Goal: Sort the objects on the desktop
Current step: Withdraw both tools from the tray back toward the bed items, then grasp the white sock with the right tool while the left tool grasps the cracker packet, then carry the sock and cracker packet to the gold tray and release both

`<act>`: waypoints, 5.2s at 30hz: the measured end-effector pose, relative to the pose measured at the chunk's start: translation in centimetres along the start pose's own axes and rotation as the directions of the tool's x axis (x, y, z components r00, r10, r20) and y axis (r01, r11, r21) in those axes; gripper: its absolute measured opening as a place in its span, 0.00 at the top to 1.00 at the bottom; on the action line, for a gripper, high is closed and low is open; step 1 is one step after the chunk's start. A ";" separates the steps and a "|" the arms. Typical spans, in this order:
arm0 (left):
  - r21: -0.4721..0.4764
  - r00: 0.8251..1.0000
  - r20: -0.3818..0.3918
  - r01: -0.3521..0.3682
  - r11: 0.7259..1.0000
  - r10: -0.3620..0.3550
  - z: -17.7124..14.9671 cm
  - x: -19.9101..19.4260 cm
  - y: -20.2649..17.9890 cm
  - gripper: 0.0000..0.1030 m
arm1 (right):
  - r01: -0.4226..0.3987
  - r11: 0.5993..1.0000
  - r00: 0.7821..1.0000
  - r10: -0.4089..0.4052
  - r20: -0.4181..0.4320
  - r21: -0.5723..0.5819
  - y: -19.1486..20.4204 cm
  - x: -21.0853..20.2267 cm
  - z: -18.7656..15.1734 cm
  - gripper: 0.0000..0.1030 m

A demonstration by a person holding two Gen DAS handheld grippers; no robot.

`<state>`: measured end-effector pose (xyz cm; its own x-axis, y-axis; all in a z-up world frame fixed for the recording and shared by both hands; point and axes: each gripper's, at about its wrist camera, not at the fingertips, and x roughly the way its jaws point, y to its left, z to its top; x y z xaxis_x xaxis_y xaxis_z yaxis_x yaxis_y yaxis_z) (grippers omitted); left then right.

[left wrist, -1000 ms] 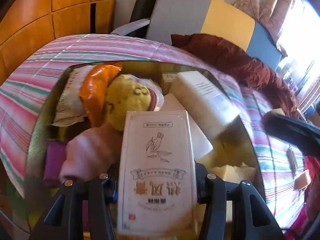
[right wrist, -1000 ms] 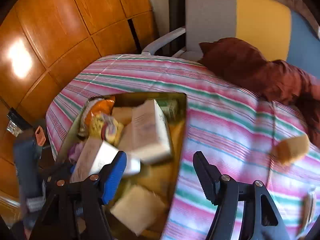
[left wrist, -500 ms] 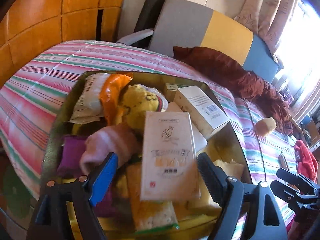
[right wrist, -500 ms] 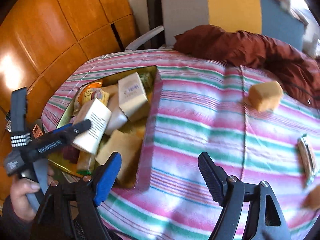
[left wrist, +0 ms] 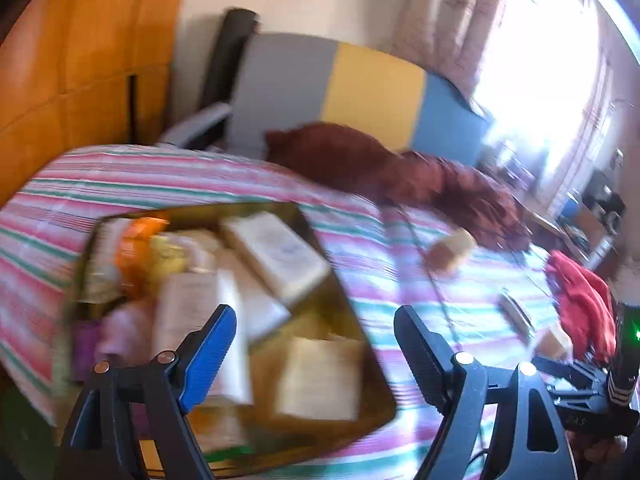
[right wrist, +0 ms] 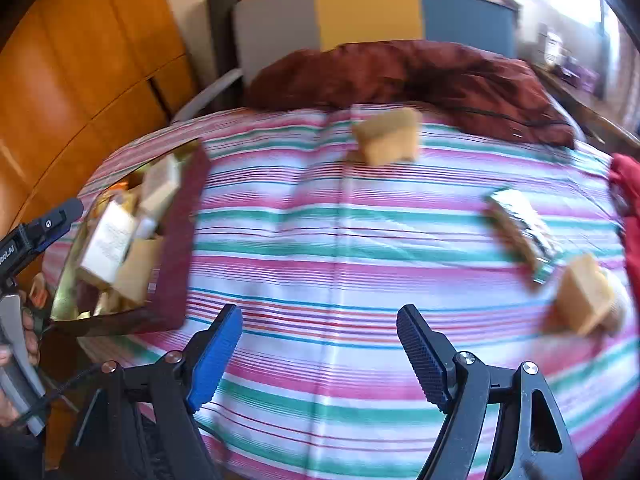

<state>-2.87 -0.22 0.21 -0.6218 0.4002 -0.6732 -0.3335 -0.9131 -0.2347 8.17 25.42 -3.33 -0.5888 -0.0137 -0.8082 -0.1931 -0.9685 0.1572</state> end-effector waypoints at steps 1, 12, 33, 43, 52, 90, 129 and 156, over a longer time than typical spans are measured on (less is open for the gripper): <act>0.018 1.000 -0.018 0.022 1.000 -0.022 0.0 0.6 -1.0 0.20 | 0.019 1.000 1.000 -0.019 0.006 0.010 -0.7 -0.4 -0.1 0.22; 0.198 0.985 -0.120 0.149 0.969 -0.126 -0.6 3.9 -10.6 0.20 | 0.104 0.970 0.992 -0.116 0.042 0.218 -10.8 -3.9 -1.6 0.21; 0.307 0.957 -0.266 0.201 0.930 -0.119 -1.8 8.5 -17.0 0.21 | 0.224 0.910 0.968 -0.250 0.028 0.349 -22.8 -7.2 0.1 0.20; 0.276 0.942 -0.306 0.224 0.935 -0.136 -1.7 9.8 -17.7 0.21 | 0.121 0.848 0.978 -0.190 0.083 0.516 -30.4 -5.5 0.1 0.20; 0.288 0.921 -0.371 0.233 0.929 -0.116 -2.6 12.2 -20.0 0.21 | 0.124 0.840 0.987 -0.158 0.021 0.528 -30.6 -3.6 -0.7 0.21; 0.403 0.842 -0.539 0.237 0.884 0.020 -2.6 26.9 -39.4 0.17 | 0.196 0.931 0.978 -0.160 -0.137 0.309 -27.7 0.0 0.1 0.33; 0.482 0.929 -0.369 0.200 0.853 -0.009 -5.9 15.8 -23.2 0.51 | 0.230 0.934 0.969 -0.246 0.024 0.272 -26.8 -2.1 0.9 0.34; 0.396 0.944 -0.326 0.190 0.898 -0.056 -7.2 12.5 -17.8 0.51 | -0.005 0.987 0.988 -0.020 0.155 0.159 -12.3 -5.7 0.3 0.34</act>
<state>0.39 20.46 -9.11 -0.3371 0.4036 -0.8505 -0.6984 -0.7130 -0.0615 13.71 37.46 -0.50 -0.6992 0.0439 -0.7136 -0.3122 -0.9166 0.2496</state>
